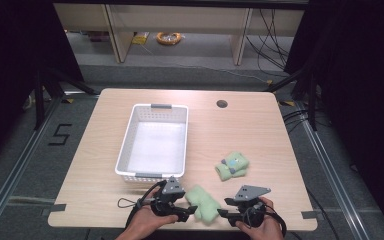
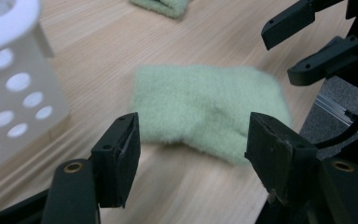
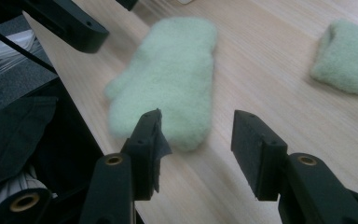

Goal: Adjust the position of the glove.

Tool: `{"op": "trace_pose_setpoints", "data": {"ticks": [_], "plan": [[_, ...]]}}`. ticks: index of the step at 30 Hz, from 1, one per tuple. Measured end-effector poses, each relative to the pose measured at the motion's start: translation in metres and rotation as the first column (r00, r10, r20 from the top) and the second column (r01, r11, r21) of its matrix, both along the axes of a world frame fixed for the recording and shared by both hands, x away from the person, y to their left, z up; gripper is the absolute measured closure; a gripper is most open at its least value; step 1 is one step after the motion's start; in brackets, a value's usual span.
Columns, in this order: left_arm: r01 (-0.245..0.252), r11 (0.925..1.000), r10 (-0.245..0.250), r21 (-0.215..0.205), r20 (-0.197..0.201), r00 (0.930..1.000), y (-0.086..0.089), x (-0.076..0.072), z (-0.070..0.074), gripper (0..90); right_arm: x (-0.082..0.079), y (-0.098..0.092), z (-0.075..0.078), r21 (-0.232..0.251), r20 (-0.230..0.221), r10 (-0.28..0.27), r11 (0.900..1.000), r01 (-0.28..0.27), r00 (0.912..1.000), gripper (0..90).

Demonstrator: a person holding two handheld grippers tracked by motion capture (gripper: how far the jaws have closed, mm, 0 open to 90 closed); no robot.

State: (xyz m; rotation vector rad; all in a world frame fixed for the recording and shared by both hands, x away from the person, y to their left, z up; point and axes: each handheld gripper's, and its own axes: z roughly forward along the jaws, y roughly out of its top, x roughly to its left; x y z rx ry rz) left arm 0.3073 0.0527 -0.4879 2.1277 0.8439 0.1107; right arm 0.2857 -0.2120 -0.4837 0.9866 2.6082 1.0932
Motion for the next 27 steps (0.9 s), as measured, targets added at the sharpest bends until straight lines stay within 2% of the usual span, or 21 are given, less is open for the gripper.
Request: {"op": "trace_pose_setpoints", "data": {"ticks": [1, 2, 4, 5, 6, 8, 10, 12, 13, 14, 16, 17, 18, 19, 20, 21, 22, 23, 25, 26, 27], "plan": [[-0.003, 1.0, 0.003, -0.009, -0.004, 1.0, -0.003, 0.002, 0.0, 35.4, 0.001, 0.001, -0.001, 0.0, -0.007, 0.005, 1.0, -0.005, 1.0, 54.0], [0.008, 0.9998, -0.008, 0.018, 0.004, 1.0, -0.002, 0.004, 0.0, 35.7, 0.001, 0.002, -0.001, 0.0, -0.015, 0.0, 1.0, 0.0, 0.9999, 54.1], [0.013, 0.9994, -0.013, 0.032, -0.005, 0.9999, -0.005, 0.008, -0.001, 36.0, 0.001, 0.004, -0.001, -0.002, -0.006, 0.007, 1.0, -0.007, 1.0, 54.2], [-0.003, 0.9997, 0.004, 0.024, -0.014, 0.9999, -0.006, 0.01, -0.003, 36.2, 0.002, 0.005, -0.001, -0.001, -0.004, 0.009, 1.0, -0.009, 1.0, 54.2], [0.009, 0.9992, -0.009, 0.04, -0.012, 0.9999, -0.006, 0.013, -0.004, 36.5, 0.002, 0.006, -0.001, 0.0, -0.012, 0.005, 1.0, -0.005, 0.9999, 54.3], [-0.016, 0.999, 0.017, 0.041, -0.017, 0.9997, -0.007, 0.019, -0.007, 38.1, 0.005, 0.007, -0.002, 0.004, -0.011, 0.005, 1.0, -0.005, 0.9999, 54.1], [-0.007, 0.999, 0.008, 0.043, -0.024, 0.9997, -0.008, 0.021, -0.009, 38.5, 0.007, 0.007, -0.003, 0.0, -0.002, 0.006, 1.0, -0.006, 1.0, 54.1], [-0.003, 0.9983, 0.005, 0.059, -0.026, 0.9997, -0.009, 0.022, -0.012, 40.7, 0.009, 0.01, -0.008, 0.007, -0.011, 0.005, 1.0, -0.004, 0.9999, 54.3], [-0.005, 0.9983, 0.008, 0.059, -0.042, 0.9991, -0.01, 0.023, -0.015, 40.7, 0.009, 0.01, -0.008, 0.007, -0.011, 0.005, 1.0, -0.004, 0.9999, 54.3], [0.002, 0.9983, 0.001, 0.059, -0.045, 0.999, -0.01, 0.024, -0.017, 42.1, 0.01, 0.011, -0.011, -0.009, -0.032, -0.01, 1.0, 0.01, 0.9994, 54.9], [0.007, 0.9987, -0.003, 0.051, -0.067, 0.9978, -0.01, 0.025, -0.018, 44.8, 0.012, 0.012, -0.014, -0.019, -0.04, -0.009, 1.0, 0.008, 0.9992, 56.6], [0.019, 0.9979, -0.015, 0.063, -0.067, 0.9977, -0.009, 0.025, -0.018, 44.8, 0.012, 0.012, -0.014, -0.019, -0.04, -0.009, 1.0, 0.008, 0.9992, 56.6], [0.008, 0.998, -0.004, 0.063, -0.065, 0.9979, -0.009, 0.024, -0.018, 45.5, 0.013, 0.012, -0.015, -0.026, -0.036, -0.009, 1.0, 0.008, 0.9993, 57.4], [0.009, 0.9981, -0.005, 0.061, -0.067, 0.9977, -0.009, 0.023, -0.018, 46.9, 0.013, 0.011, -0.015, -0.053, -0.048, 0.0, 0.999, -0.003, 0.9988, 59.0], [0.029, 0.9969, -0.025, 0.074, -0.054, 0.9982, -0.009, 0.023, -0.018, 48.4, 0.014, 0.01, -0.016, -0.052, -0.047, 0.003, 0.999, -0.005, 0.9989, 60.2], [0.019, 0.9977, -0.016, 0.065, -0.051, 0.9986, -0.01, 0.021, -0.018, 50.9, 0.014, 0.01, -0.016, -0.051, -0.075, 0.007, 0.999, -0.01, 0.9972, 63.4], [0.023, 0.9969, -0.02, 0.075, -0.048, 0.9987, -0.009, 0.02, -0.017, 52.9, 0.014, 0.01, -0.017, -0.042, -0.079, 0.018, 0.999, -0.021, 0.9967, 66.6], [0.025, 0.997, -0.022, 0.073, -0.047, 0.9986, -0.009, 0.019, -0.017, 55.5, 0.016, 0.01, -0.017, -0.044, -0.059, 0.032, 0.998, -0.035, 0.9977, 68.0], [0.037, 0.9964, -0.035, 0.076, -0.037, 0.9987, -0.008, 0.018, -0.016, 60.1, 0.016, 0.01, -0.017, -0.042, -0.07, 0.038, 0.998, -0.041, 0.9968, 71.9], [0.037, 0.9972, -0.035, 0.065, -0.034, 0.9988, -0.008, 0.018, -0.015, 63.5, 0.015, 0.011, -0.018, -0.019, -0.082, 0.023, 1.0, -0.024, 0.9964, 75.3], [0.046, 0.996, -0.044, 0.076, -0.028, 0.9986, -0.007, 0.018, -0.014, 66.0, 0.017, 0.009, -0.017, -0.033, -0.074, 0.041, 0.999, -0.043, 0.9964, 78.0]]}}
